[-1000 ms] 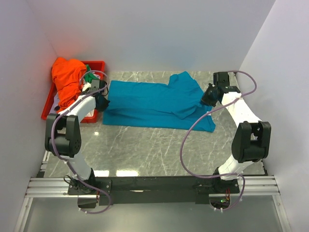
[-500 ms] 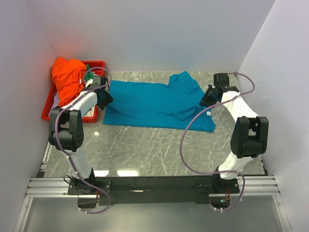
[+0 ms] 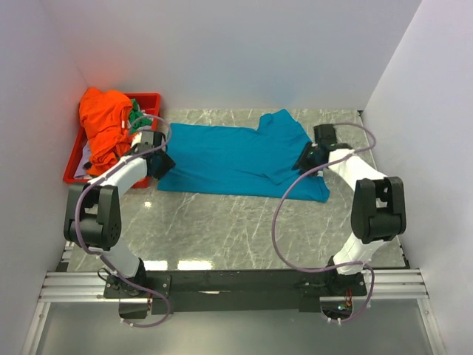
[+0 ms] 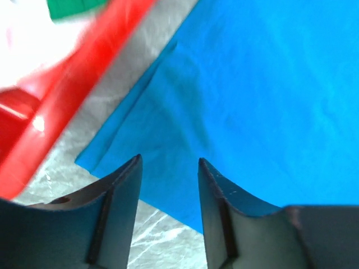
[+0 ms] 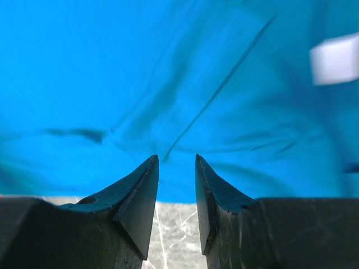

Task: Fold and stack the t-shirts
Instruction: Fold the tshirt

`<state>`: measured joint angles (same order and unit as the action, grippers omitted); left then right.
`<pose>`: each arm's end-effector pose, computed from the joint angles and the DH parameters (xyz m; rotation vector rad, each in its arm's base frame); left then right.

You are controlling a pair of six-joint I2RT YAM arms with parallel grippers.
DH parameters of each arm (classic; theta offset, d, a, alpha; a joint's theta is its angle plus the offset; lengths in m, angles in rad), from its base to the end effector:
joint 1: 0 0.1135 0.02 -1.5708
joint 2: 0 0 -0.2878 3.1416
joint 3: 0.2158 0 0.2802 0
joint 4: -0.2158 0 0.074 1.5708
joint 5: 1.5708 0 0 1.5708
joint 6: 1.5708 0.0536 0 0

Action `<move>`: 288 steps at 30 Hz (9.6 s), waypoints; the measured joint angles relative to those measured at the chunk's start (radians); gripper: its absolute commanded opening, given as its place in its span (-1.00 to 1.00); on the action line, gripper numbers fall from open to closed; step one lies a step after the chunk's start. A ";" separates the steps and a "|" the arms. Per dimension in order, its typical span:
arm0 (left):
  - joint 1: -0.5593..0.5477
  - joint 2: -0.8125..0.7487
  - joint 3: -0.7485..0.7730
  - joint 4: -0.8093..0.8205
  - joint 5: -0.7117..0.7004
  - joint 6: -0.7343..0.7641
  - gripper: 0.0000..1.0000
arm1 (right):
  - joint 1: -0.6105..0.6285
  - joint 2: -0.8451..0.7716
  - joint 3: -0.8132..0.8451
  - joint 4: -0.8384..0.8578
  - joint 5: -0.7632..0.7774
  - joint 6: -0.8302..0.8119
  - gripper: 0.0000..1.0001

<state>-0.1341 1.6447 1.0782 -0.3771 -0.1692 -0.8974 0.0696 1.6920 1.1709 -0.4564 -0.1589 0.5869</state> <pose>0.3766 -0.0417 0.2016 -0.9978 2.3011 -0.2161 0.3915 0.0358 0.2097 0.6024 2.5236 0.4511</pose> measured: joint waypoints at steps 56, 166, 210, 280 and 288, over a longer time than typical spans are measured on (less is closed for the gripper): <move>-0.037 0.004 -0.126 0.073 0.015 -0.014 -0.29 | 0.195 0.300 0.225 0.108 0.011 0.135 -1.00; -0.077 0.059 -0.148 0.191 0.027 -0.025 -0.23 | -0.107 -0.069 -0.307 0.146 0.065 0.237 -0.09; -0.267 -0.802 -0.658 -0.181 -0.103 -0.295 -0.19 | -0.323 -0.748 -0.710 -0.169 0.086 0.227 -0.12; -0.075 0.628 0.682 -0.093 -0.272 0.232 -0.67 | -0.011 0.870 1.135 -0.151 0.036 -0.008 0.05; -0.074 0.622 0.674 -0.089 -0.258 0.231 -0.67 | 0.006 0.906 1.178 -0.174 0.030 0.053 0.00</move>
<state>-0.2077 2.2665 1.7527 -0.4664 -0.4274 -0.6666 0.0753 2.5977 2.3489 -0.6304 -0.1287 0.6395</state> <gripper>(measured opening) 0.165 0.524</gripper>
